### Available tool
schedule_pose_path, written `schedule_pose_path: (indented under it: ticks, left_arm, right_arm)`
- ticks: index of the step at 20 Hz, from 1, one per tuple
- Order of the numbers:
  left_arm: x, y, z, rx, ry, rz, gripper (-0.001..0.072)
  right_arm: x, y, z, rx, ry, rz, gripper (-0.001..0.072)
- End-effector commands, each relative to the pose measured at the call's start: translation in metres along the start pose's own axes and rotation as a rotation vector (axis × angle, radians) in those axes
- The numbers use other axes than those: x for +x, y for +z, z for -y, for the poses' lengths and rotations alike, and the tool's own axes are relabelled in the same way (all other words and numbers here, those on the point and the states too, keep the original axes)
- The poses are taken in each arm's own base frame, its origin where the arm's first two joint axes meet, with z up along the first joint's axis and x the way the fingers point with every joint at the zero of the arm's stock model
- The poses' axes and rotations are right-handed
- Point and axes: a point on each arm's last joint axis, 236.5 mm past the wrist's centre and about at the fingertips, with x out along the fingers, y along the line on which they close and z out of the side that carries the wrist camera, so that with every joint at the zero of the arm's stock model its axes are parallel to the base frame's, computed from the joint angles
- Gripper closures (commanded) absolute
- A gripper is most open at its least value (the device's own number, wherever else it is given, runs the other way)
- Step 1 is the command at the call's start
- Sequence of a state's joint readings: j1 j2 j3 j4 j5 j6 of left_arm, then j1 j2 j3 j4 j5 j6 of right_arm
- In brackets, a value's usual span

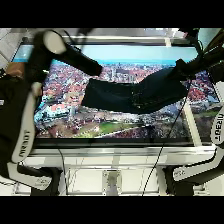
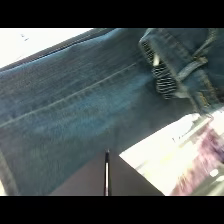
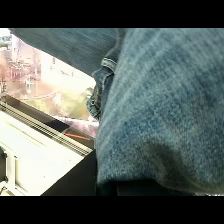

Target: Fold the clothes and pants, and hang the long-sleeved shirts on hangers.

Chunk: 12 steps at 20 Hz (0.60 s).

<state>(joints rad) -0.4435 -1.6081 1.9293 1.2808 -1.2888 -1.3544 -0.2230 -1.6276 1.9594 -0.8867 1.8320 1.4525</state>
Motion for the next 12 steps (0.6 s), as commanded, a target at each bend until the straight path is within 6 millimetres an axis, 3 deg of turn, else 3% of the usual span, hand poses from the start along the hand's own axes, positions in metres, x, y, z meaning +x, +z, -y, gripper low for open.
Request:
schedule_pose_path:
  ticks: [1, 3, 5, 7, 12]
  left_arm:
    - [0.099, -0.008, 0.026, 0.01, 0.003, -0.013, 0.0696]
    - [0.158, -0.024, 0.035, -0.048, -0.008, -0.046, 0.0696]
    - [0.197, -0.036, 0.043, -0.094, -0.013, -0.056, 0.0696]
    - [0.219, -0.037, 0.051, -0.105, -0.02, -0.029, 0.0696]
    - [0.243, -0.038, 0.074, -0.142, -0.076, 0.003, 0.0695]
  right_arm:
    - [-0.005, 0.003, -0.007, -0.02, -0.012, 0.032, 0.067]
    - [-0.001, 0.013, -0.012, -0.033, -0.015, 0.069, 0.0669]
    - [0.001, 0.023, -0.015, -0.042, -0.017, 0.106, 0.067]
    - [0.002, 0.031, -0.018, -0.049, -0.017, 0.135, 0.067]
    - [0.01, 0.043, -0.026, -0.048, -0.022, 0.173, 0.067]
